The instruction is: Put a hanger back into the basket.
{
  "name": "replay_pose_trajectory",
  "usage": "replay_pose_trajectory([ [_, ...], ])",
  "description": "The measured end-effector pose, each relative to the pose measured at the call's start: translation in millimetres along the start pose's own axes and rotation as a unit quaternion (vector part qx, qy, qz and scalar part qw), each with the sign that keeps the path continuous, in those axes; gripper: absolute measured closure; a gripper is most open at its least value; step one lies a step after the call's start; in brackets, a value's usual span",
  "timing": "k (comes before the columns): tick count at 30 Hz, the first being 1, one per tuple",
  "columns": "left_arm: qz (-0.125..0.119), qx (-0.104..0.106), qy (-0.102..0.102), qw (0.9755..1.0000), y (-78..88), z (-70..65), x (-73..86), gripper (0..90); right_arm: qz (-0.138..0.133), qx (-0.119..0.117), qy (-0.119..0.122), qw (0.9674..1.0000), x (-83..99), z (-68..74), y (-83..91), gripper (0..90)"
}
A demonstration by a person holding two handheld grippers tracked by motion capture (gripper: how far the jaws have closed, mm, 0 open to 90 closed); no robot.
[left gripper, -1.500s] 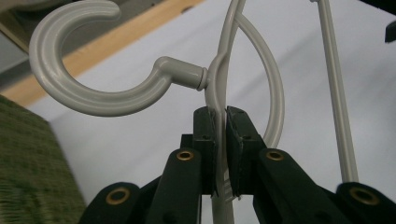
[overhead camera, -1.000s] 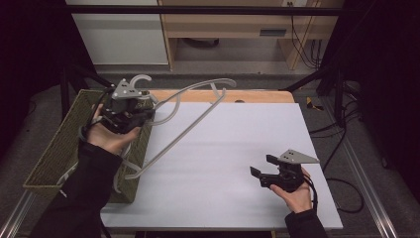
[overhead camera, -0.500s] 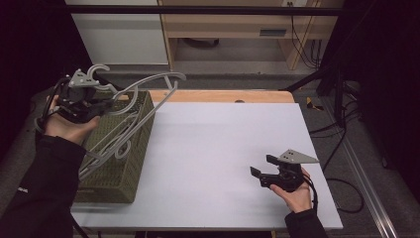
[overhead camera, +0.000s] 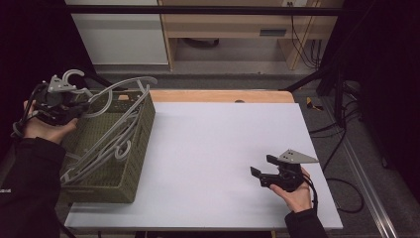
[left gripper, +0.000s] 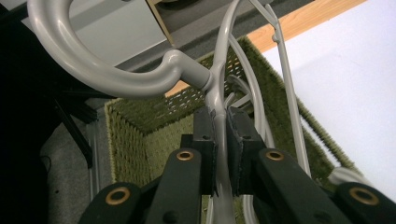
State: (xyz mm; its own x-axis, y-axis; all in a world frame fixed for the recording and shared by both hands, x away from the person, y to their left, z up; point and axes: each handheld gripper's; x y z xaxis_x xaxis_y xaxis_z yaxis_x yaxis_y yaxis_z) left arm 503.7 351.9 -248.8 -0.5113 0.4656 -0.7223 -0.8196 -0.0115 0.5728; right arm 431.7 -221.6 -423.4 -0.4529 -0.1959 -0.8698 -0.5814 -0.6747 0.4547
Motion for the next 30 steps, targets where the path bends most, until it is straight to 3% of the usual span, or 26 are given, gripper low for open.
replay_pose_trajectory([
  [6,0.001,0.001,-0.005,1.0,-9.0,8.0,11.8,83.1,-0.006,0.001,0.002,1.0,-0.5,-0.8,2.0,20.9],
  [16,0.005,-0.01,0.014,0.9998,-22.6,25.2,25.3,83.1,-0.024,0.011,0.014,0.9995,-2.7,0.8,6.9,15.1],
  [26,0.015,-0.019,-0.012,0.9996,-35.4,30.8,43.3,83.1,-0.022,0.011,0.012,0.9996,-2.5,-0.9,8.3,15.0],
  [30,0.005,-0.018,-0.021,0.9996,-36.2,30.7,48.3,83.1,-0.022,0.012,0.011,0.9996,-2.6,-0.9,7.7,15.0],
])
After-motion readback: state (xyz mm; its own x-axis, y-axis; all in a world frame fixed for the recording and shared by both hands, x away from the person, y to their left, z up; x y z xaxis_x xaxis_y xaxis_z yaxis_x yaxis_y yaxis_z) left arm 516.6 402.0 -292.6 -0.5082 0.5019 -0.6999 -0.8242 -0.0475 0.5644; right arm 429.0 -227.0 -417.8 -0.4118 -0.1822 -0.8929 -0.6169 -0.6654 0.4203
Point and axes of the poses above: each handheld gripper's, and its own axes: y roughly backward along the jaws, x roughly out of its underside, z roughly to its left, and after that the axes turned 8 degrees about -x, right-handed
